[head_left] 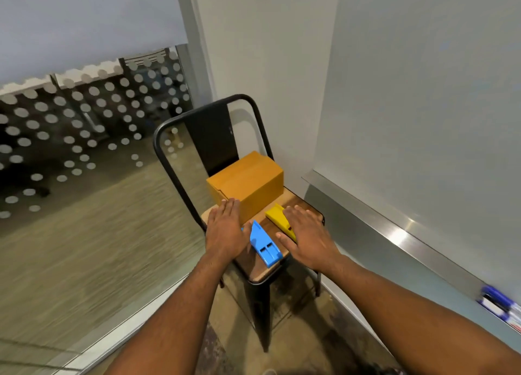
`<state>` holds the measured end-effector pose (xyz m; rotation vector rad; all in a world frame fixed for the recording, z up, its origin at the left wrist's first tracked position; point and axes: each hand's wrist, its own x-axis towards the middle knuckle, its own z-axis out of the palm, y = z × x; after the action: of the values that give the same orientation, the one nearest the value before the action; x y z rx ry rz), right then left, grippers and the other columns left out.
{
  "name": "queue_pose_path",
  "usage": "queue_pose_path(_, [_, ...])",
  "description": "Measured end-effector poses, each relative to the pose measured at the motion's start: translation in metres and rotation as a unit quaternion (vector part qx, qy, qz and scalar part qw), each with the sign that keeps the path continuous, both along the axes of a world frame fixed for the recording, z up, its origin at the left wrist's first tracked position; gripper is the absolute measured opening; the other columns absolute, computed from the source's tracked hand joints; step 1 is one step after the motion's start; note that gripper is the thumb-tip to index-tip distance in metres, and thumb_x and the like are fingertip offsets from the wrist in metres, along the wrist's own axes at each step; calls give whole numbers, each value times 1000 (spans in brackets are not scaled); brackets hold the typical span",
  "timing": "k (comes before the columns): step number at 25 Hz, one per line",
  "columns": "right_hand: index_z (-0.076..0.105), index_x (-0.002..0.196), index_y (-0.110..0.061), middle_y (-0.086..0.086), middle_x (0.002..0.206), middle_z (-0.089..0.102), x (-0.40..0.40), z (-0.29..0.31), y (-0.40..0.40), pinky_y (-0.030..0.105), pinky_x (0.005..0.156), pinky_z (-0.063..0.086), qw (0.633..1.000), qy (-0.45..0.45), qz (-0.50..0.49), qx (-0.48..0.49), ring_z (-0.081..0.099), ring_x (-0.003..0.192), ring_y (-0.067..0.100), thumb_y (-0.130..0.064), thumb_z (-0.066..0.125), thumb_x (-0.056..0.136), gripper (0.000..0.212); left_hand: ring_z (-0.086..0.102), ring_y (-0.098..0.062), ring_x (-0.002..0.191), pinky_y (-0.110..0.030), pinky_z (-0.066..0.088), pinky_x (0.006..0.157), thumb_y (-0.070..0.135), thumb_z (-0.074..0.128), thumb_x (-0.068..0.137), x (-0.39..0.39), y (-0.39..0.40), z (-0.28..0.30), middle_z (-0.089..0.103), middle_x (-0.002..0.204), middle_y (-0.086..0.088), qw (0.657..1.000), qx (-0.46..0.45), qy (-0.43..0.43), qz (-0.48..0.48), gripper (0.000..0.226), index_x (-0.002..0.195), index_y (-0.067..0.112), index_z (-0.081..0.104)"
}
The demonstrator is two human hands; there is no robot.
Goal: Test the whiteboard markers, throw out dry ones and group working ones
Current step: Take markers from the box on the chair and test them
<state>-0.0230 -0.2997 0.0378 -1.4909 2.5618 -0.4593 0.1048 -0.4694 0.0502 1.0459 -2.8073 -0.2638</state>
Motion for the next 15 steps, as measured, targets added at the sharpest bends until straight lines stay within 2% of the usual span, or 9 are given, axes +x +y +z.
queue_pose_path(6, [17,154,-19,0,161,21,-14,13,-50,35,120,6,1000,-7,9,9,12,149,17,-53,36,99,68,8,-25,148,-42,7,119,48,48,93,-24,-51,4,15,160,-6,999,41,-8,14,78,153,12,12])
queue_pose_path(11, [21,153,-17,3,159,25,-50,3,-83,37,120,11,1000,-15,23,9,18,148,20,-49,42,99,67,3,-26,148,-42,5,119,48,53,92,-51,-82,-1,7,162,-7,995,74,-60,40,86,153,12,4])
queue_pose_path(13, [23,153,-16,4,158,28,-68,-3,-97,36,119,13,999,-19,33,1,21,147,22,-48,43,98,67,9,-27,148,-42,9,120,48,56,90,-64,-91,-2,13,160,-9,994,72,-71,43,89,153,13,6])
queue_pose_path(15, [24,152,-15,5,157,30,-85,-5,-112,37,119,15,999,-20,49,1,23,146,22,-49,43,97,67,24,-29,142,-41,21,117,48,61,87,-72,-93,-1,28,154,-11,995,58,-57,52,89,152,13,12])
